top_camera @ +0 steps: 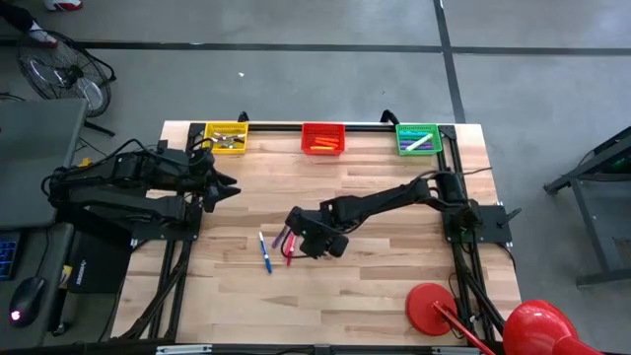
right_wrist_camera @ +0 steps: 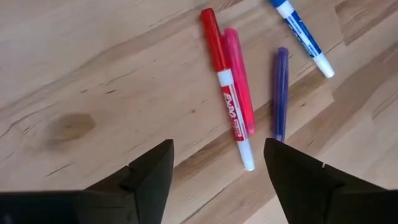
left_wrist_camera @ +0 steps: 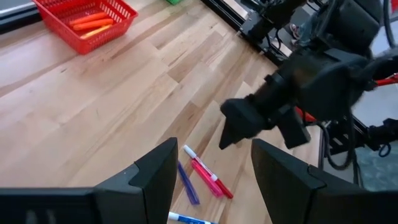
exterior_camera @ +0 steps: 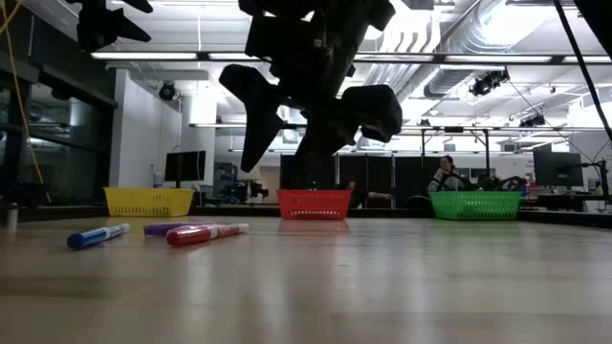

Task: Pick & Place Markers
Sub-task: Put the red marker into the yellow bin

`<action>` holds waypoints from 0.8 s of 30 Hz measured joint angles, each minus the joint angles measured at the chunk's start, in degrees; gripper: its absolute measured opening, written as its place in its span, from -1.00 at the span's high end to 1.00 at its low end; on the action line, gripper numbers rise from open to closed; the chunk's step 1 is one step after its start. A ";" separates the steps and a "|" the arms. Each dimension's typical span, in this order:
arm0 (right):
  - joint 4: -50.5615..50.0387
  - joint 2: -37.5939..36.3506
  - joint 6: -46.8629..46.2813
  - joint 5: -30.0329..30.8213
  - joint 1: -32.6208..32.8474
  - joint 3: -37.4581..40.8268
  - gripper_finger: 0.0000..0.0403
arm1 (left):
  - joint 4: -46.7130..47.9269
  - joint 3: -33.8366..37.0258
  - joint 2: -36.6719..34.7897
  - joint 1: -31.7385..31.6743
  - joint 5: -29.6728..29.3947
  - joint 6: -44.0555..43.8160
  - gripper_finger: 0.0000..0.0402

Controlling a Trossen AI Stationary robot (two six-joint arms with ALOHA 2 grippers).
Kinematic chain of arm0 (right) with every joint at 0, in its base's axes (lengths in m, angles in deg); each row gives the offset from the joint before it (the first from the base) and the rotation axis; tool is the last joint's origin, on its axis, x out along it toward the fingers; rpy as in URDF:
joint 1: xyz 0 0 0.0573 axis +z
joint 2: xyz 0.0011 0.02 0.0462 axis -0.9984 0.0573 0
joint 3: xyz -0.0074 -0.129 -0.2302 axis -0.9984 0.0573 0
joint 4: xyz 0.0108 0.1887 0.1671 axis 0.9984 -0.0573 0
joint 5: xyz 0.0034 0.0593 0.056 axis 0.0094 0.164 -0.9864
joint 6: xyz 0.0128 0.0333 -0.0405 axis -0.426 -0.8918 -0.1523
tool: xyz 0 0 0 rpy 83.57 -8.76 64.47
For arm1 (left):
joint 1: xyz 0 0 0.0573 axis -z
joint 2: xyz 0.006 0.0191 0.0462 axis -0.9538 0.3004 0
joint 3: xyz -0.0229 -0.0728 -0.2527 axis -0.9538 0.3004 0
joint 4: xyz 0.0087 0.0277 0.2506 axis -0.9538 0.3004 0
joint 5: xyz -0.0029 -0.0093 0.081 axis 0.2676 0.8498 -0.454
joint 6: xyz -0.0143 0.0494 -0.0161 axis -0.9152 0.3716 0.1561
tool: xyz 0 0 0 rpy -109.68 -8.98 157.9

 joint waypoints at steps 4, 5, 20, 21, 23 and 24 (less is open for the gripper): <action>0.95 0.00 0.96 -4.78 -1.59 1.51 -0.17 | -0.02 0.00 -0.02 0.01 0.51 -0.08 0.00; 1.17 0.00 1.94 -5.07 -1.82 2.09 -0.18 | -0.01 0.00 -0.01 0.00 0.51 -0.08 0.00; 9.93 1.11 5.79 -3.49 -2.96 3.26 -0.17 | 0.15 0.00 -0.02 -0.01 0.62 -1.30 0.00; 9.45 2.00 5.39 -3.46 -3.02 1.97 -0.17 | 0.13 0.00 0.00 -0.01 0.58 -1.33 0.00; 7.49 4.42 4.95 -3.38 -3.29 -1.01 -0.17 | 0.20 0.00 0.00 0.01 0.47 -1.33 0.00; 6.30 5.89 4.77 -3.65 -3.41 -2.91 -0.17 | 0.17 0.00 0.02 -0.01 0.46 -1.33 0.00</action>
